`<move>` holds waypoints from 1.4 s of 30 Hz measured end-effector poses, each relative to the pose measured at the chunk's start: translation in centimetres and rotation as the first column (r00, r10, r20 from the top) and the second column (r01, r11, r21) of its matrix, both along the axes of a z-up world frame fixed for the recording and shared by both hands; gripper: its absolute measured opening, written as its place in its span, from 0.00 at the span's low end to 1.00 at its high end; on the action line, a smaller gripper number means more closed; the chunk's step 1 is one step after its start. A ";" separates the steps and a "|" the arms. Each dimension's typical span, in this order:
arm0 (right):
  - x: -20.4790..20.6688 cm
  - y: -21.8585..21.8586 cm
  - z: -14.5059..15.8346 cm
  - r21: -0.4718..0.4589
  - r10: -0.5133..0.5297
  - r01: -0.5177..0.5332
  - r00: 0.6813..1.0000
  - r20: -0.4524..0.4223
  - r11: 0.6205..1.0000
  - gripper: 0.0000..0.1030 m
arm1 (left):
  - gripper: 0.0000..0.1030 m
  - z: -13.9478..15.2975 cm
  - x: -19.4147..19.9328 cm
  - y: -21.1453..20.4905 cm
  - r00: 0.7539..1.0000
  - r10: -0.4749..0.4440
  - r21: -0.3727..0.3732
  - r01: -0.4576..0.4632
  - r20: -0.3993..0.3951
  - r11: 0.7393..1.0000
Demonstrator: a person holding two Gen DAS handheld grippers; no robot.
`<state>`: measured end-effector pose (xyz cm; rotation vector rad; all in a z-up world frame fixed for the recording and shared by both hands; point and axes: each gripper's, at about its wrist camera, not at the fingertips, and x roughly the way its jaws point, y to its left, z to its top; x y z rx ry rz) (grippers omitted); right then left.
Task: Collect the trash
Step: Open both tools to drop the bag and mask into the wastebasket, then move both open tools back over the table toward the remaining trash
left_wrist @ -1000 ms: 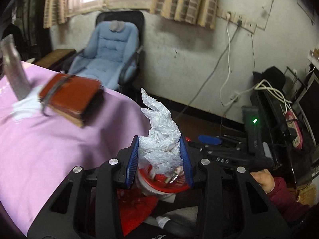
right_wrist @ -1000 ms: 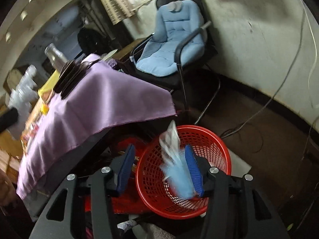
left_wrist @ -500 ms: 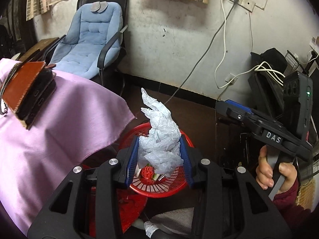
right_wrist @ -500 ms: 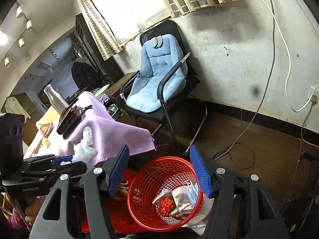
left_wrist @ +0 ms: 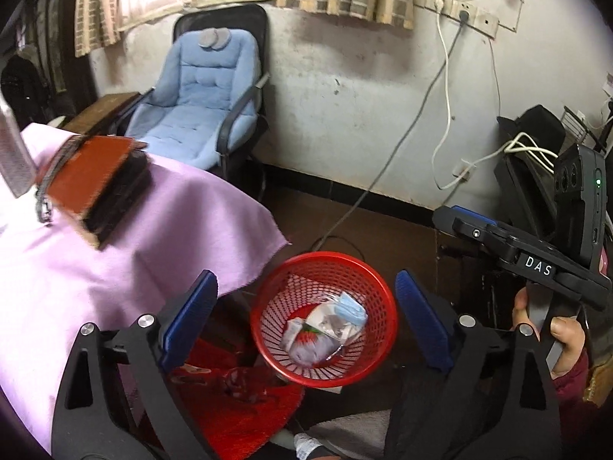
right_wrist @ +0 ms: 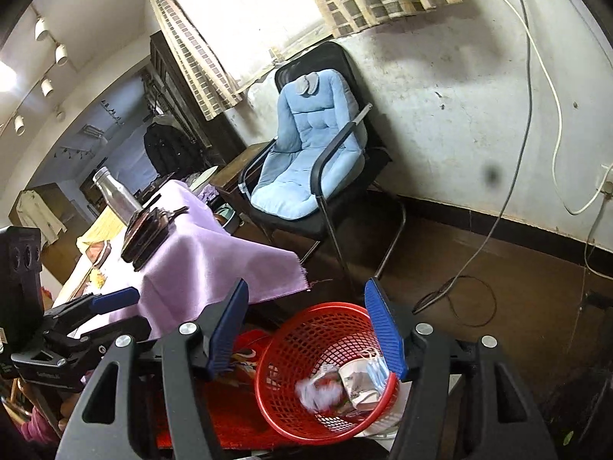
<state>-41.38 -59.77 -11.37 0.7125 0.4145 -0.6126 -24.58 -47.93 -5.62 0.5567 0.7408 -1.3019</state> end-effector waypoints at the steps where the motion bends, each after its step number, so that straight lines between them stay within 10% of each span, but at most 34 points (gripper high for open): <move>1: 0.2 0.2 0.2 -0.004 0.006 -0.006 1.000 0.000 1.000 0.61 | 0.89 0.3 0.1 0.3 1.000 0.005 -0.007 -0.005 0.001 1.000; 14: 2.5 4.2 5.7 -0.125 0.047 -0.044 0.999 0.023 0.991 0.87 | 0.93 4.6 2.8 6.7 0.986 0.158 -0.147 -0.149 0.050 0.978; 24: 5.3 9.4 10.6 -0.290 0.110 -0.097 0.993 0.028 0.952 0.95 | 0.93 7.2 6.3 14.3 0.919 0.387 -0.260 -0.356 0.077 0.898; 36: 12.1 18.5 14.5 -0.556 0.231 -0.211 0.972 -0.036 0.804 0.95 | 0.93 7.7 11.9 25.9 0.753 0.649 -0.348 -0.583 0.107 0.734; 42: 17.2 24.1 14.8 -0.617 0.401 -0.365 0.912 -0.085 0.698 0.95 | 0.93 6.7 15.8 31.9 0.651 0.751 -0.351 -0.681 0.113 0.643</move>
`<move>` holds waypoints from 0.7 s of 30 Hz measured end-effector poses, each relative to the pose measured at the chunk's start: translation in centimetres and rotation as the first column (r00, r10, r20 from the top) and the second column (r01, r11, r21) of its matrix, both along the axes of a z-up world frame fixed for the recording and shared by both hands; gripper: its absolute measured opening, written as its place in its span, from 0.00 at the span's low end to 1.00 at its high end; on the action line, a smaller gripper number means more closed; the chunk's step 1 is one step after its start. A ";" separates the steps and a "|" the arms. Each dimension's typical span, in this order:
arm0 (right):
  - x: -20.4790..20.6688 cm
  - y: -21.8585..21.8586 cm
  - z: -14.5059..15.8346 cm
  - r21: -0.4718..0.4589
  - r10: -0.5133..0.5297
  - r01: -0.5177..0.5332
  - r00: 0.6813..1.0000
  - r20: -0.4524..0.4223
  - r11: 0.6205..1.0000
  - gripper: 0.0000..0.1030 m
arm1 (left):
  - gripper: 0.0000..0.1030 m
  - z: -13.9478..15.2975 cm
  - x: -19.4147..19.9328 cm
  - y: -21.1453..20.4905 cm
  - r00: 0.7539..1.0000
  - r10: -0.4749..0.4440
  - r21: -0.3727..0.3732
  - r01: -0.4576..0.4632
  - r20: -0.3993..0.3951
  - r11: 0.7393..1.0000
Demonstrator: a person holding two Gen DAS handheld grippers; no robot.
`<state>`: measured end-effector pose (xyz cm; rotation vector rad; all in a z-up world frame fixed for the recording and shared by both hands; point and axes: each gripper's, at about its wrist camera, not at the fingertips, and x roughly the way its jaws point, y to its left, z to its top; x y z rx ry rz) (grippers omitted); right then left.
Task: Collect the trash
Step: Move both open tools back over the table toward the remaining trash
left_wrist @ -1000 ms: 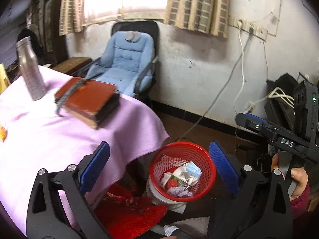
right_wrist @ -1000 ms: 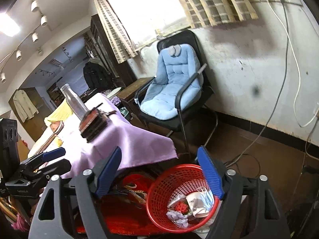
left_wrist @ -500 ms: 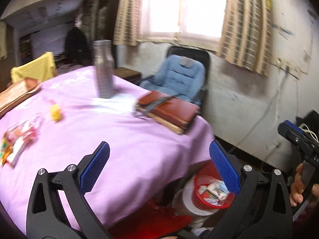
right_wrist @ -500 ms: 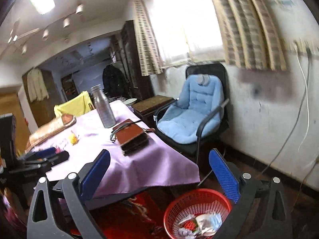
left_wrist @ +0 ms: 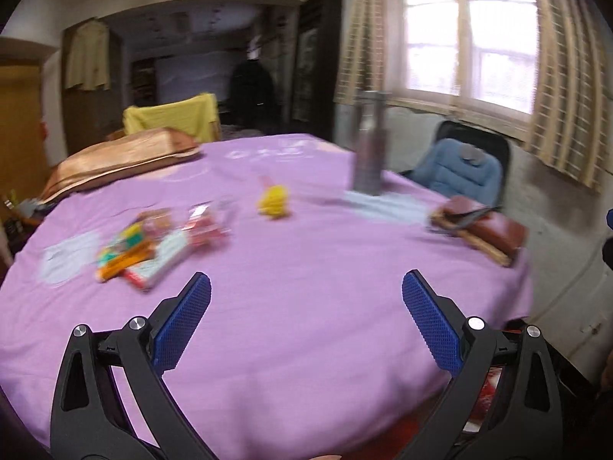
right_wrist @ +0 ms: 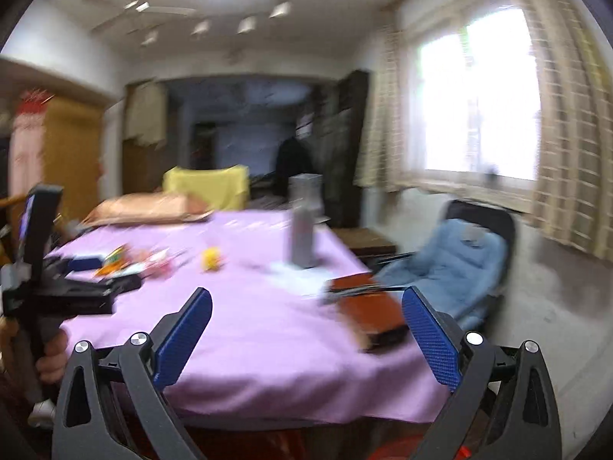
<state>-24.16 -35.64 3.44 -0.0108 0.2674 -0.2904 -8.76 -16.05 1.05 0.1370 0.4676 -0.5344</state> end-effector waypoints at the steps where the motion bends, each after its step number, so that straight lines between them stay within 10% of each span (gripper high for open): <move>1: 1.3 0.8 -0.2 0.001 0.029 -0.029 0.999 -0.022 1.000 0.95 | 0.93 -0.3 1.0 1.0 1.000 0.018 0.013 -0.018 -0.013 1.000; 15: 15.5 6.8 -3.9 0.111 0.240 -0.222 0.951 -0.196 0.969 0.95 | 0.93 -3.2 14.6 17.9 0.907 0.258 0.008 -0.271 -0.334 0.962; 21: 20.3 6.3 -4.9 0.193 0.268 -0.230 0.943 -0.196 0.954 0.95 | 0.94 -1.7 17.8 15.4 0.935 0.215 0.065 -0.205 -0.284 0.977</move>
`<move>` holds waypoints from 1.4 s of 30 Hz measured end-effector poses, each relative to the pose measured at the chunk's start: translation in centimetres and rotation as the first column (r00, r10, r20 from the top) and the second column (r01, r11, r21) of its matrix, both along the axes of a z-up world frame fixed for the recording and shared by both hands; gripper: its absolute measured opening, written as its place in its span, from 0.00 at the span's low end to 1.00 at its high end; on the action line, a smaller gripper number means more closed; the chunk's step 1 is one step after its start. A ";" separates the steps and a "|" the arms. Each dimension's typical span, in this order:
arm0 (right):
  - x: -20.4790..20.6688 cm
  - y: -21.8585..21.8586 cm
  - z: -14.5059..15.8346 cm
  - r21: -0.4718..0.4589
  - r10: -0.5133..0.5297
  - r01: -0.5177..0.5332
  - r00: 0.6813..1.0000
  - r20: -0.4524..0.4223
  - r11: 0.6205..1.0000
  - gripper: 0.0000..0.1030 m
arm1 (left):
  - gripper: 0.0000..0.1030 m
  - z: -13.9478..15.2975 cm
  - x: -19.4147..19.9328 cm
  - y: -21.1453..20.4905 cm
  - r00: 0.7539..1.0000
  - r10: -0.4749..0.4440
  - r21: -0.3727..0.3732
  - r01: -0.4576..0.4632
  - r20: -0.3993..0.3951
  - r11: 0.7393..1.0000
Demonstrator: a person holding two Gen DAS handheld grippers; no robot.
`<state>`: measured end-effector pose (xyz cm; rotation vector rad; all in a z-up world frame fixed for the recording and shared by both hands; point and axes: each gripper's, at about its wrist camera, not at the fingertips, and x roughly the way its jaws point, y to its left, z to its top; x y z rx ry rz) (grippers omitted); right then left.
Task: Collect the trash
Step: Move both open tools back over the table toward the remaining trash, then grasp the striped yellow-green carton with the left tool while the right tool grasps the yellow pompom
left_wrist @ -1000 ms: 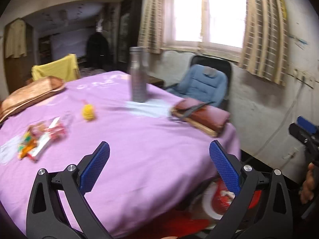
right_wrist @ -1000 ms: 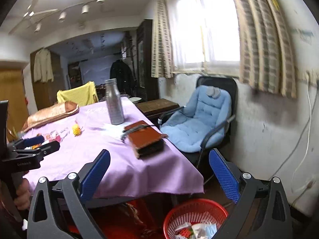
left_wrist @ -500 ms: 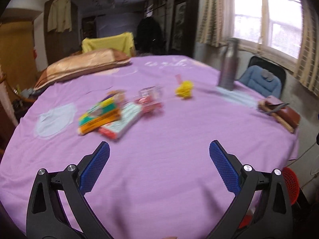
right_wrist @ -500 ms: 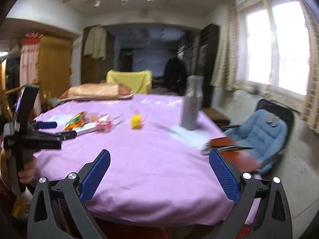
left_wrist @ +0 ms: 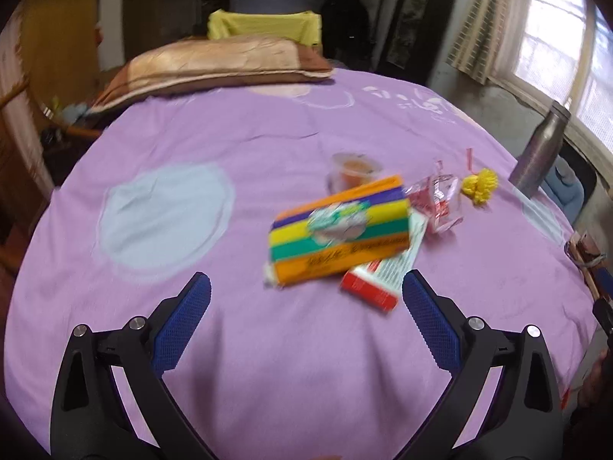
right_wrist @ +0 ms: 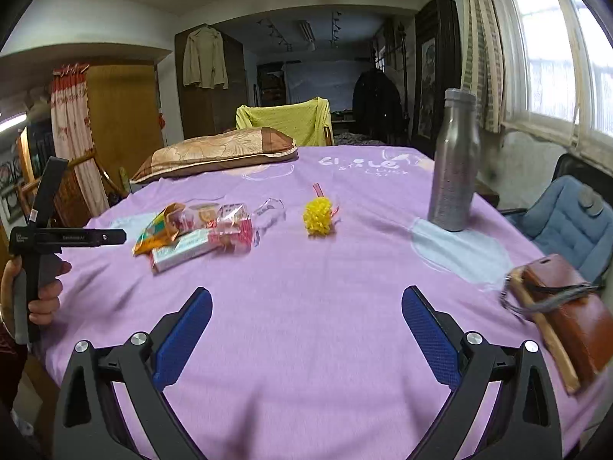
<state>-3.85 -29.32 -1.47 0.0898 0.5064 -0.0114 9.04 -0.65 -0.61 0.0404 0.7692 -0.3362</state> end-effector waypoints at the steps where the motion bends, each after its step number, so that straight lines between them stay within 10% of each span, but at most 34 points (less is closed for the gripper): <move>1: 0.7 -0.1 0.0 0.018 -0.002 0.002 1.000 -0.005 1.000 0.95 | 0.94 0.5 0.5 -1.2 0.999 -0.031 0.015 0.031 0.017 0.999; 11: 4.4 -0.1 -1.3 0.059 0.026 -0.022 0.998 -0.058 0.998 0.95 | 0.94 -0.7 3.7 -5.4 0.992 -0.077 0.204 0.055 0.098 0.977; 24: 6.1 -1.4 -2.7 0.197 0.107 -0.076 0.983 -0.152 0.978 0.95 | 0.94 -0.3 3.4 10.8 0.961 0.266 -0.096 -0.258 0.077 0.961; 35: 6.1 -0.6 -3.2 0.187 0.143 -0.108 0.972 -0.184 0.976 0.95 | 0.94 -0.9 5.2 7.1 0.979 0.205 -0.077 -0.204 -0.001 0.976; 42: 6.7 -0.8 -3.6 0.213 0.163 -0.115 0.960 -0.225 0.970 0.95 | 0.94 -2.7 8.3 2.6 0.982 0.182 0.096 -0.177 -0.044 0.980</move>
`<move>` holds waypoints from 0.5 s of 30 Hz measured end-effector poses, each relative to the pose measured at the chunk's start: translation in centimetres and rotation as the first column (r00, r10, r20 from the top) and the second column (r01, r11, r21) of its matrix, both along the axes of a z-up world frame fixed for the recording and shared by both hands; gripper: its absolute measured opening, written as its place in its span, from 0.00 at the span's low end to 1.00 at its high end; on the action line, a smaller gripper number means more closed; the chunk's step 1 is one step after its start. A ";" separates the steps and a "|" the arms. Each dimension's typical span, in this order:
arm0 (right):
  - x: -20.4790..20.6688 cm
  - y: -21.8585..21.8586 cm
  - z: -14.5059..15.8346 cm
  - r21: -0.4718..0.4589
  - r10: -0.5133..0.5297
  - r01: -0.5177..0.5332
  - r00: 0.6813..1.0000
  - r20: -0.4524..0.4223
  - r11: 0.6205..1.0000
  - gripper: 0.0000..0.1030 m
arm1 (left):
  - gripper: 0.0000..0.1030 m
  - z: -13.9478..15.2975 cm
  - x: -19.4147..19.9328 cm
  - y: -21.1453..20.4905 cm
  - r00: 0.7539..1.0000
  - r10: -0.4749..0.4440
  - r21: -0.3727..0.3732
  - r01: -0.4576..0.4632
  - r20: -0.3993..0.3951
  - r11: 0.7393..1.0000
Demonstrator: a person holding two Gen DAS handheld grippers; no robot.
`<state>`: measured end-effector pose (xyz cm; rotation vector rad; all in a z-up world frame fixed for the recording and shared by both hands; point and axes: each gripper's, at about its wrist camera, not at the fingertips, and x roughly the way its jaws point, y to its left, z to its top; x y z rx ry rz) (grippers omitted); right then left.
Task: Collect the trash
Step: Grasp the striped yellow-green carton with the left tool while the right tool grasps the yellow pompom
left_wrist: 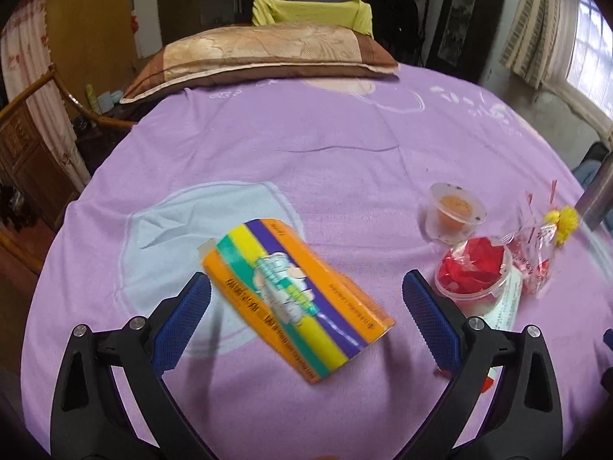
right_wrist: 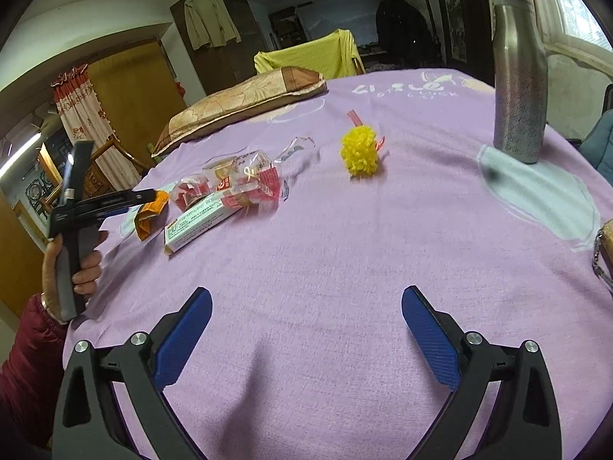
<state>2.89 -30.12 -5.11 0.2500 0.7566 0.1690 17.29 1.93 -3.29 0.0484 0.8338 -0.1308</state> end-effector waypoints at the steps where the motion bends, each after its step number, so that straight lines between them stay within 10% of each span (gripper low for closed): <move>1: 0.0 -0.1 0.0 0.005 -0.002 0.002 1.000 -0.001 1.000 0.95 | 0.94 -0.6 0.3 -0.3 1.000 -0.004 0.024 0.004 -0.016 1.000; 15: 0.1 -0.9 -0.5 0.077 0.003 -0.002 1.000 -0.015 0.997 0.95 | 0.95 -3.2 1.1 3.3 0.992 0.066 0.057 -0.060 -0.104 0.997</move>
